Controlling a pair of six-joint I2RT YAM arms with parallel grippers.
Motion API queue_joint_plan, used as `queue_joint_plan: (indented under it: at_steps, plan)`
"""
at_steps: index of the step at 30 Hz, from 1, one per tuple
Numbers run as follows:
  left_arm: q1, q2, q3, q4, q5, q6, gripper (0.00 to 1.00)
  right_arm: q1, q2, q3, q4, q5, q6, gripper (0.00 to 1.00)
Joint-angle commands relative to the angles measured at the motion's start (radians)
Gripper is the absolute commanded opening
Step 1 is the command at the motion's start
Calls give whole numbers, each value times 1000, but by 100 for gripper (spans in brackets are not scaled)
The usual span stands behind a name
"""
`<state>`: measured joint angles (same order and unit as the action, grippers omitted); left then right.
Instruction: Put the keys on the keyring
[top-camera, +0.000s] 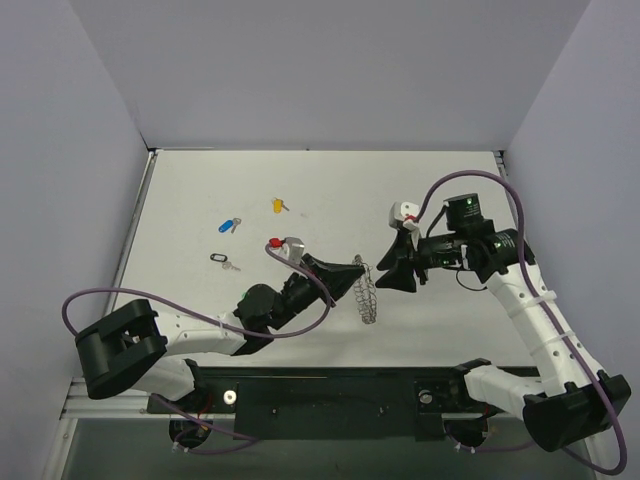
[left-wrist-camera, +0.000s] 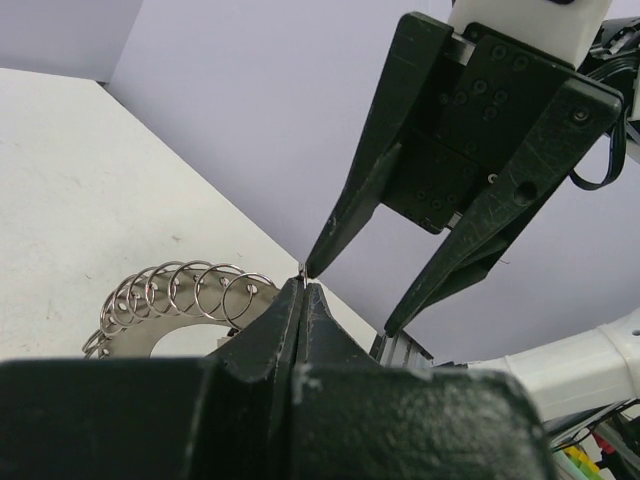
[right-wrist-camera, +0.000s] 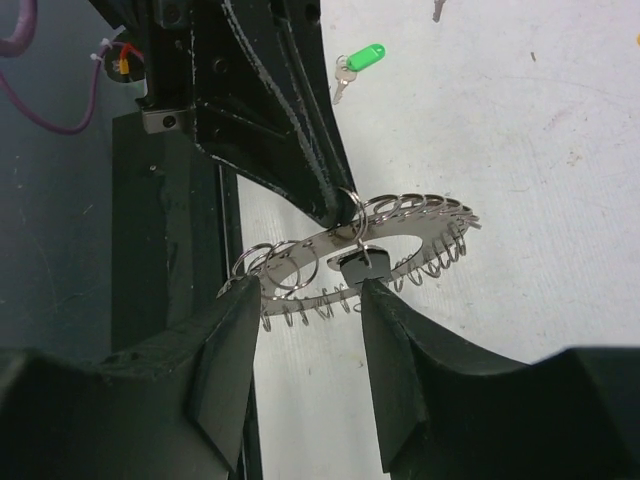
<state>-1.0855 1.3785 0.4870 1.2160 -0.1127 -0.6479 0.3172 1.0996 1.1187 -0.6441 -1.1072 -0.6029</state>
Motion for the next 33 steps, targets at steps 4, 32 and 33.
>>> queue_joint_plan:
  at_steps: [4,32,33]
  plan:
    - [-5,-73,41,10,-42,-73,0,-111,-6,23,-221,-186,-314,41]
    - [-5,-122,55,-128,42,-184,0,-10,166,214,-506,-111,-709,42]
    - [-5,-119,55,-124,44,-182,0,2,167,219,-506,-103,-710,41]
